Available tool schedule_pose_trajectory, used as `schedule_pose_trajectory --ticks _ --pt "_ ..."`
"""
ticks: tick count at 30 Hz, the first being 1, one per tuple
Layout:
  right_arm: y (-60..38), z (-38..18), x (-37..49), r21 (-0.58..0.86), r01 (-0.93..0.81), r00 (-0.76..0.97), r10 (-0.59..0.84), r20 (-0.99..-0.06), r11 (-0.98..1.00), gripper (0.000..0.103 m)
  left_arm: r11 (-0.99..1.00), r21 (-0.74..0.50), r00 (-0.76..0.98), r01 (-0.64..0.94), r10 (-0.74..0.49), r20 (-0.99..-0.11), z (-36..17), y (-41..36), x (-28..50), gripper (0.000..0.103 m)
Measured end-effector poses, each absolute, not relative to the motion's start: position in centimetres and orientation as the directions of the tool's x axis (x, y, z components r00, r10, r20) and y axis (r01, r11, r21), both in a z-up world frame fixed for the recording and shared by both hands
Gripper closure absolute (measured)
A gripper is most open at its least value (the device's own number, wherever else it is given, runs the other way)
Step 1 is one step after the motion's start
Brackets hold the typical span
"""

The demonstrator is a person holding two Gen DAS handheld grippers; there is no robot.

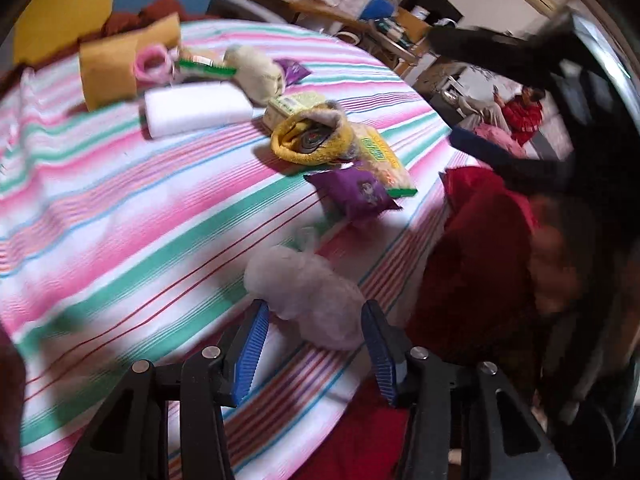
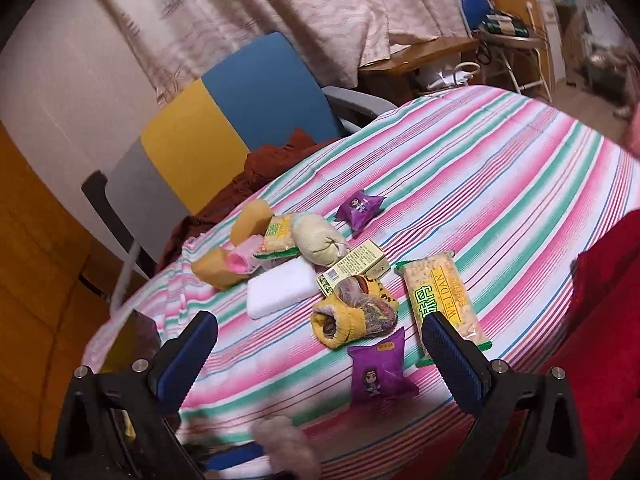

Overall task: Organize objects
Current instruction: 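Move both tools back toward the items on the cloth, then grasp the snack bag with green label with the right tool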

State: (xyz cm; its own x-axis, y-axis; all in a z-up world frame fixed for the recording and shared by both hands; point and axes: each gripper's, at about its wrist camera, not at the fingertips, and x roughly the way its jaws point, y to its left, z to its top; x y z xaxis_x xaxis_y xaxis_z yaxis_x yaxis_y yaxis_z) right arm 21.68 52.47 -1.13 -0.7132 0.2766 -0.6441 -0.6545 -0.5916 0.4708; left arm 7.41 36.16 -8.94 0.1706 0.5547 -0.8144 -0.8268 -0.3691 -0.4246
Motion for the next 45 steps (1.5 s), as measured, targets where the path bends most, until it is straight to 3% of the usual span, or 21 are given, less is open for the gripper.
schedule_pose_trajectory --ticks 4,8,19,28,32,36,38,42,45 --pt "53.0 -1.5 22.0 0.510 -0.651 -0.725 0.262 -0.637 -0.562 0.000 -0.396 -0.430 0.160 -0.811 0.556 -0.815 -10.0 37.6 6.3 0.057" --pt "53.2 -1.8 21.7 0.519 -0.649 -0.723 0.238 -0.648 -0.556 0.000 -0.381 -0.387 0.122 -0.839 0.562 -0.818 -10.1 37.4 5.9 0.066" --pt "53.7 -2.6 20.9 0.510 -0.664 -0.692 0.189 -0.697 -0.547 0.000 -0.438 -0.236 -0.068 -0.867 0.574 -0.816 -9.9 31.7 4.5 0.066" --pt "53.6 -2.8 20.5 0.484 -0.690 -0.659 0.191 -0.728 -0.538 0.000 -0.446 -0.207 -0.114 -0.871 0.592 -0.798 -10.4 30.7 4.6 0.067" --pt "54.3 -3.1 20.0 0.452 -0.723 -0.609 0.173 -0.774 -0.523 0.000 -0.446 -0.214 -0.110 -0.869 0.597 -0.795 -10.6 30.7 4.5 0.068" --pt "55.9 -2.6 19.2 0.302 -0.800 -0.476 0.241 -0.845 -0.519 0.001 -0.448 -0.243 -0.094 -0.861 0.608 -0.789 -10.7 30.4 4.2 0.068" --pt "57.2 -2.7 18.5 0.220 -0.816 -0.406 0.258 -0.877 -0.535 0.005 -0.445 -0.244 -0.094 -0.862 0.612 -0.786 -10.8 30.4 4.2 0.068" --pt "59.4 -4.8 17.1 0.074 -0.829 -0.239 0.231 -0.943 -0.555 0.035 -0.440 -0.253 -0.090 -0.862 0.623 -0.777 -10.8 30.2 4.2 0.068" --pt "60.3 -6.5 15.7 0.040 -0.798 -0.166 0.154 -0.974 -0.601 0.039 -0.441 -0.268 -0.081 -0.856 0.628 -0.774 -10.9 30.1 4.0 0.068"
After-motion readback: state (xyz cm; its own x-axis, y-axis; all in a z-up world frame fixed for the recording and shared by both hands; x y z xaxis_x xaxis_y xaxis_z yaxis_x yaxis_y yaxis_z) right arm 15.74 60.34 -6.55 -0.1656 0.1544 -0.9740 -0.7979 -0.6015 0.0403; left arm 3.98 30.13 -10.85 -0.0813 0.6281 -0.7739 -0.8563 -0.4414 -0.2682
